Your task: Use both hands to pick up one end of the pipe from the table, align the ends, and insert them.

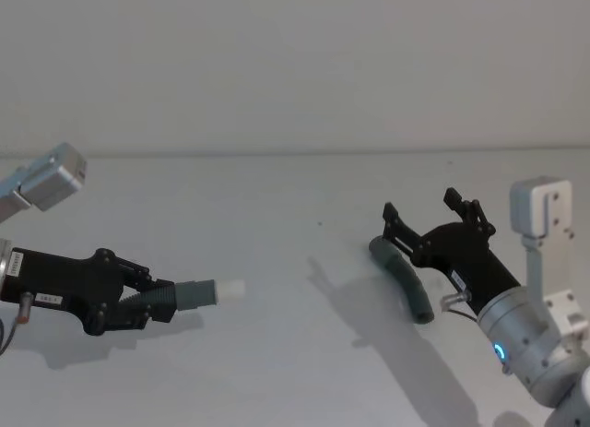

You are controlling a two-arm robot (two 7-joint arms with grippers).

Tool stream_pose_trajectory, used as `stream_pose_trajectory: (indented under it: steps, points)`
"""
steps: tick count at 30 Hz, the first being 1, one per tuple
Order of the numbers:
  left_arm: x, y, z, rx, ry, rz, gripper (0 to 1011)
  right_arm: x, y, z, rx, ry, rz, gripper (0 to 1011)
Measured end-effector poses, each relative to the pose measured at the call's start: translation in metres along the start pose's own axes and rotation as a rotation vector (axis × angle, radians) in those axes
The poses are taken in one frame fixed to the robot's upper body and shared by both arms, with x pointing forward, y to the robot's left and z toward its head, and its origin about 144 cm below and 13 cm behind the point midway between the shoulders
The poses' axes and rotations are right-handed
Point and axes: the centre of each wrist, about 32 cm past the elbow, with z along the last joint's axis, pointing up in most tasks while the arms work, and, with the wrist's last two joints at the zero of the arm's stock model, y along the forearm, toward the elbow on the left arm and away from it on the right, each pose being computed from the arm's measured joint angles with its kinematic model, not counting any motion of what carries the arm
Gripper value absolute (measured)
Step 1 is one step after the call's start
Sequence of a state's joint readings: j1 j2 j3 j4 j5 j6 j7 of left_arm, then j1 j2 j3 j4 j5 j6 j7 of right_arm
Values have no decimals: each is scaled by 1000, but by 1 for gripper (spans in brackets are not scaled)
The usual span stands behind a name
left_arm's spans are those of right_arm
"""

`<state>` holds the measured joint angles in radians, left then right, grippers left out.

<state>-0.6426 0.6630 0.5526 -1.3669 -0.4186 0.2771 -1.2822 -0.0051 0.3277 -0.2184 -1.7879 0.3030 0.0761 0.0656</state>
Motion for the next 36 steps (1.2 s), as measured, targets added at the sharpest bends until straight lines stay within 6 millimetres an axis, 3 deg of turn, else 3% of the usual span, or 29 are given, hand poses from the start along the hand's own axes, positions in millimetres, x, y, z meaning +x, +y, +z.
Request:
stream_pose_trajectory:
  steps: [17,36]
  points:
    - [0,-1,-1,-4,1,0,301,-2,6,41,-132,104,-52,1000]
    - [0,-1,-2,-5,1,0,301,5,-10,50,-283,78,3,1000]
